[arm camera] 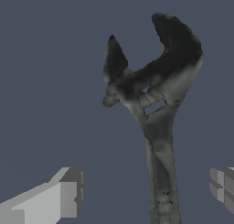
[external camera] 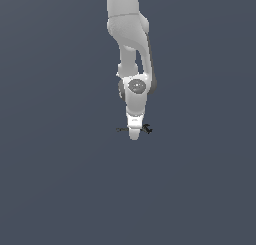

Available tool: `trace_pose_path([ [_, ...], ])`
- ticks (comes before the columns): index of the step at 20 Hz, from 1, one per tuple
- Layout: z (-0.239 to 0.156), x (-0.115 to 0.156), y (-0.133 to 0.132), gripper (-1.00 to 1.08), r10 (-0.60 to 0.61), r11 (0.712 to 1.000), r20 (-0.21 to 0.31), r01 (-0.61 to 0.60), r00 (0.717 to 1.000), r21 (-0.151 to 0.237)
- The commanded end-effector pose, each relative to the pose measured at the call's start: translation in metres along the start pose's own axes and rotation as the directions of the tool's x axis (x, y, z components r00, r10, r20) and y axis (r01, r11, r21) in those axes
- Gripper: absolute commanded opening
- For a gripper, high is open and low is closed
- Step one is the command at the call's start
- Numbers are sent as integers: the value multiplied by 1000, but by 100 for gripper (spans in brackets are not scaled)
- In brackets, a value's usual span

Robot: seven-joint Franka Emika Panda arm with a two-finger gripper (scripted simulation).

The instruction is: Pick up the object and move it to a goal position.

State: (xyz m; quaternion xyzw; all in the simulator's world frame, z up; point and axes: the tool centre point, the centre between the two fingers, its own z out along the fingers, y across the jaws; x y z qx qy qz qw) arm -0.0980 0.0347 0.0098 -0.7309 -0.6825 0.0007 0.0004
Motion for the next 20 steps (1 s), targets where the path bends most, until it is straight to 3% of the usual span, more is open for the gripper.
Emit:
trace_pose_path([
  [1, 2, 0, 0, 100, -1, 1000, 0, 1, 1000, -1],
  [2, 2, 0, 0, -100, -1, 1000, 0, 1, 1000, -1],
  [20, -12, 3, 10, -100, -7, 1000, -1, 7, 1000, -1],
])
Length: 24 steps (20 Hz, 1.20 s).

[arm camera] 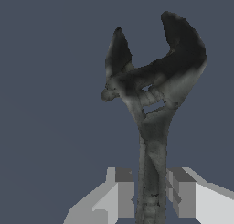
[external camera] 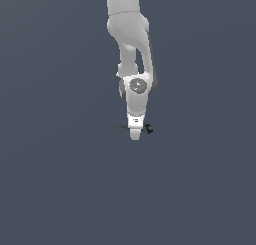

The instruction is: Pick up the object and move it to a goal position.

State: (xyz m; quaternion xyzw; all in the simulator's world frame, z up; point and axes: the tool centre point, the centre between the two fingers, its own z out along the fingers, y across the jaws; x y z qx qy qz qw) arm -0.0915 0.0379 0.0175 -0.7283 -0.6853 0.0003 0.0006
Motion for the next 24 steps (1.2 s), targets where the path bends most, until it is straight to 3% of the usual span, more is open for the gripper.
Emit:
trace_pose_path([
  [1, -7, 0, 6, -100, 0, 1000, -1, 0, 1000, -1],
  [9, -46, -3, 41, -100, 1, 1000, -3, -1, 1000, 0],
  [24, -145, -10, 131, -100, 4, 1000, -5, -4, 1000, 0],
])
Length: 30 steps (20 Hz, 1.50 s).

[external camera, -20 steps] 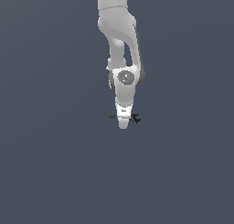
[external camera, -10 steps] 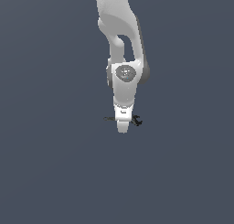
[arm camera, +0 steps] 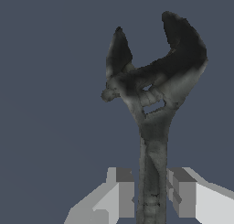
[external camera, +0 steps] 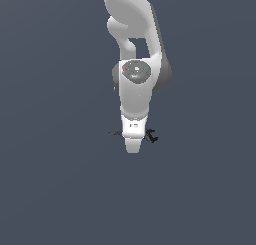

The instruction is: Pick up the object and move it to a goal position.

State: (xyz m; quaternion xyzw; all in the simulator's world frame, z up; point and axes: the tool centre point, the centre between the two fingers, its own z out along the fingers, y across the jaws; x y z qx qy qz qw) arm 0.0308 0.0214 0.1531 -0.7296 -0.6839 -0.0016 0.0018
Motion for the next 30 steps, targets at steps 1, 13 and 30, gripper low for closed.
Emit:
trace_pose_path([
  [1, -15, -1, 13, -100, 0, 1000, 0, 0, 1000, 1],
  [13, -69, -5, 67, -100, 3, 1000, 2, -3, 1000, 0],
  [30, -107, -7, 106, -100, 5, 1000, 5, -5, 1000, 0],
])
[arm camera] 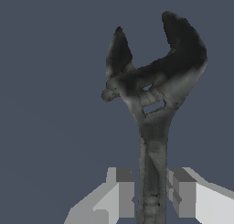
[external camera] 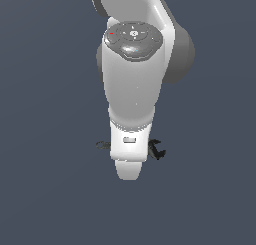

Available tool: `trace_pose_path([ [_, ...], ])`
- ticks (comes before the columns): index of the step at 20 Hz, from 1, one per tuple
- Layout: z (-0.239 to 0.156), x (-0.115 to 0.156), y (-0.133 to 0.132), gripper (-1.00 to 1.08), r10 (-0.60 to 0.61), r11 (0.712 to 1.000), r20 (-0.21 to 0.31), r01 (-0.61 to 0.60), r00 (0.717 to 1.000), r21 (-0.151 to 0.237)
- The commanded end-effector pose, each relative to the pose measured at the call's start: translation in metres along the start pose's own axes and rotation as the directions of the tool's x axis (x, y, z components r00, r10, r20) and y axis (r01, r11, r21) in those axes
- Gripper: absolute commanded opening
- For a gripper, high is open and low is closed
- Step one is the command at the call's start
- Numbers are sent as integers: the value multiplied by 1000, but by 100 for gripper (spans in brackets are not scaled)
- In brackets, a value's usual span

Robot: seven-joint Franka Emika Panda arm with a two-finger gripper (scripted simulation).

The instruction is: Pick up the object and move it to a goal position.

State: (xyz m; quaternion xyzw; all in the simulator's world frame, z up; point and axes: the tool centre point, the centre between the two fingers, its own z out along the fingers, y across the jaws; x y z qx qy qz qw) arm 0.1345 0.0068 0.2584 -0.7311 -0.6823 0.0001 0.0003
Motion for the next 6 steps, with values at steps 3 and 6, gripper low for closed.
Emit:
trace_pose_path([
  [3, -3, 0, 4, -100, 0, 1000, 0, 0, 1000, 0],
  [6, -4, 0, 4, -100, 0, 1000, 0, 0, 1000, 0],
])
